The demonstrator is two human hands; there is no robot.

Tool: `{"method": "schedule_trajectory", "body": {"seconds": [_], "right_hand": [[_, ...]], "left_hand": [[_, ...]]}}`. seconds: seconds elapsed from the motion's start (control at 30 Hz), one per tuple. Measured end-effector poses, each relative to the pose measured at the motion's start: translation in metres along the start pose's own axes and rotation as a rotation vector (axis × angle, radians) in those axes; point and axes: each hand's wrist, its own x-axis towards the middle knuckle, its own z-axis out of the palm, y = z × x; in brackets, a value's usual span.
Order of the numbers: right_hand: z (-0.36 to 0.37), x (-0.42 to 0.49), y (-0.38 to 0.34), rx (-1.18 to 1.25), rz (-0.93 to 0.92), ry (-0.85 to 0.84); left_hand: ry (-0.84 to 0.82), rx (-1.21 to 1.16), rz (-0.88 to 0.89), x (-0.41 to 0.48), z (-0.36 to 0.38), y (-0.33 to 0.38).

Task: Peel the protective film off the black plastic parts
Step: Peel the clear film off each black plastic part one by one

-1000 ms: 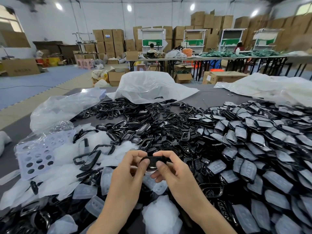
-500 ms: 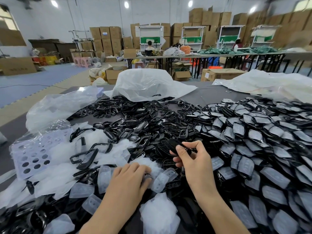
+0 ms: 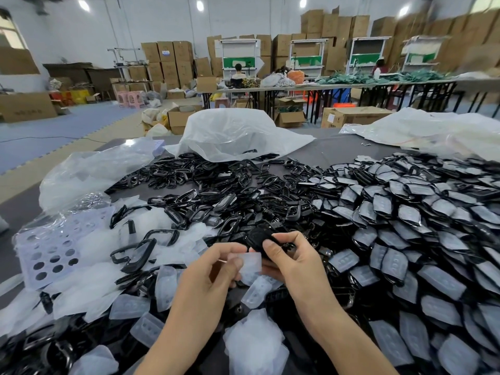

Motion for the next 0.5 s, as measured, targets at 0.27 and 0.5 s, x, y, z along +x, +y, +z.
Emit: {"method": "schedule_trajectory", "body": {"seconds": [0.27, 0.5], "right_hand": [[0.0011, -0.0033, 0.0018, -0.093, 0.036, -0.095], [0.0082, -0.0091, 0.0039, -0.129, -0.026, -0.203]], "left_hand": [[0.081, 0.067, 0.039, -0.0010, 0.0001, 0.0029], [0.148, -0.015, -0.004, 0.0012, 0.0007, 0.0035]]}}
